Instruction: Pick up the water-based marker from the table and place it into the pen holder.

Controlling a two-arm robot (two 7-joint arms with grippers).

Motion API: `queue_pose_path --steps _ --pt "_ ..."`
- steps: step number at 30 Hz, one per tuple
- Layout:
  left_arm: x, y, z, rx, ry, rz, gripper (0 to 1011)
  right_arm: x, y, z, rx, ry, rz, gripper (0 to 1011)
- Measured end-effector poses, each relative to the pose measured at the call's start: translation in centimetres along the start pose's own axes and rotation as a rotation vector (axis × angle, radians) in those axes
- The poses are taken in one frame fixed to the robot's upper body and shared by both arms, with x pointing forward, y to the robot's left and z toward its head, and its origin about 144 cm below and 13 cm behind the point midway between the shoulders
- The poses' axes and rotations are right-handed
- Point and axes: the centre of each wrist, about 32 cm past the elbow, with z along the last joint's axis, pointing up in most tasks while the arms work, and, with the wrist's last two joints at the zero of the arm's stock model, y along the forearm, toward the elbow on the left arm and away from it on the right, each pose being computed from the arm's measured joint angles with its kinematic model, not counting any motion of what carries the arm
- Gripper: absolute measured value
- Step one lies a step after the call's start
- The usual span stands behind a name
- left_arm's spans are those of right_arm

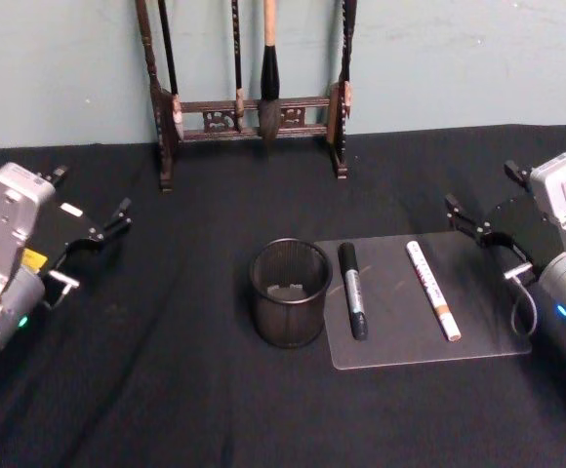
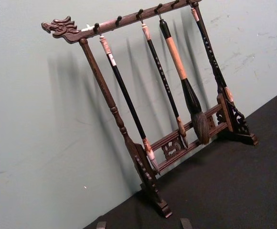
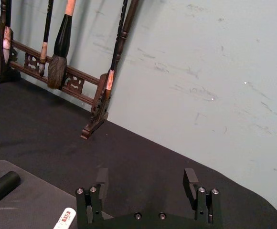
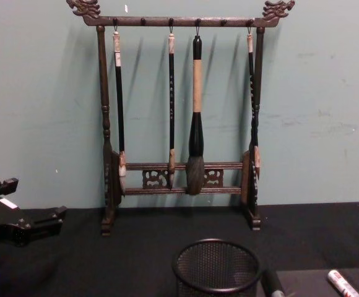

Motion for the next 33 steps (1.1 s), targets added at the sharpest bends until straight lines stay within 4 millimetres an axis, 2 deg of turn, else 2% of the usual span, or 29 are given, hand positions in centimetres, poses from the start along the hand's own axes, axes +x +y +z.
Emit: queue_pose_path --steps 33 --pt "0.0 0.0 0.0 0.0 0.0 0.0 1001 0.01 0.0 0.0 0.0 0.0 0.0 1002"
